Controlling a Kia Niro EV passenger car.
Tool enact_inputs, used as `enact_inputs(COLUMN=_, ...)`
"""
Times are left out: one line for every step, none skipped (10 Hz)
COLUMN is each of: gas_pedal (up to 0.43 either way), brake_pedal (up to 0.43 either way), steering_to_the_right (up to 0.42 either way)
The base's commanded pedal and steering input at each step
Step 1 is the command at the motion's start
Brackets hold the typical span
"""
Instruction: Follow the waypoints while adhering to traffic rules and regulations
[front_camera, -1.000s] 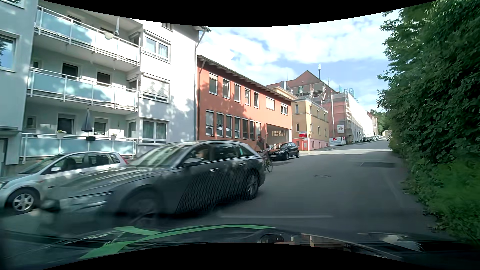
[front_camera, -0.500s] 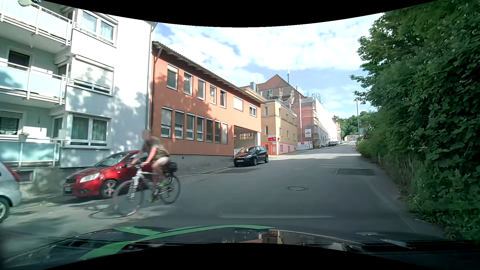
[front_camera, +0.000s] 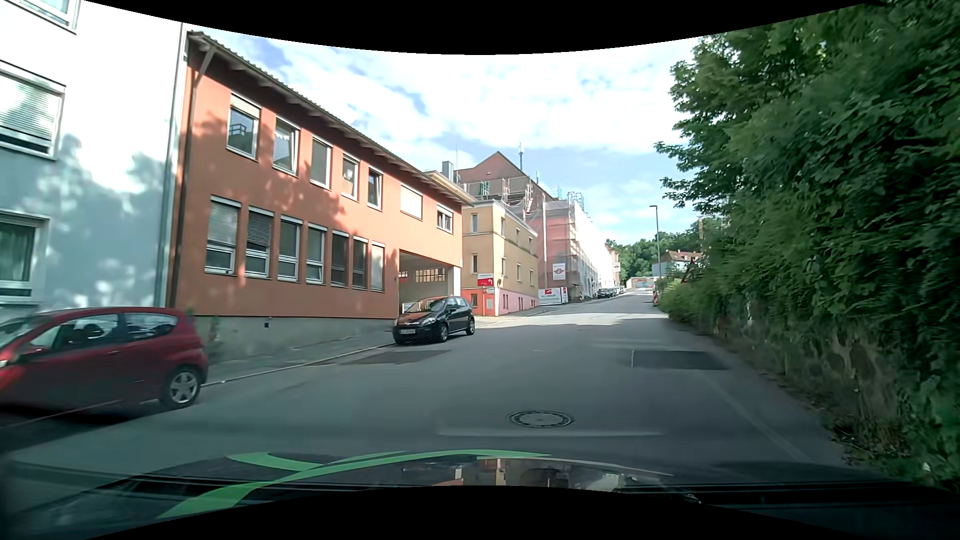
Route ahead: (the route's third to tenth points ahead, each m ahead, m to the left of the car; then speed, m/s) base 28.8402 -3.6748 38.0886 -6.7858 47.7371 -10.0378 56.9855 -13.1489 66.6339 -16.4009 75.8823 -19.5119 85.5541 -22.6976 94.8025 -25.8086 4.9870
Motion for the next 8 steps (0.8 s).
enact_inputs(gas_pedal=0.268, brake_pedal=0.0, steering_to_the_right=0.153)
enact_inputs(gas_pedal=0.28, brake_pedal=0.0, steering_to_the_right=0.135)
enact_inputs(gas_pedal=0.28, brake_pedal=0.0, steering_to_the_right=0.123)
enact_inputs(gas_pedal=0.28, brake_pedal=0.0, steering_to_the_right=0.106)
enact_inputs(gas_pedal=0.28, brake_pedal=0.0, steering_to_the_right=0.092)
enact_inputs(gas_pedal=0.287, brake_pedal=0.0, steering_to_the_right=0.091)
enact_inputs(gas_pedal=0.287, brake_pedal=0.0, steering_to_the_right=0.091)
enact_inputs(gas_pedal=0.287, brake_pedal=0.0, steering_to_the_right=0.091)
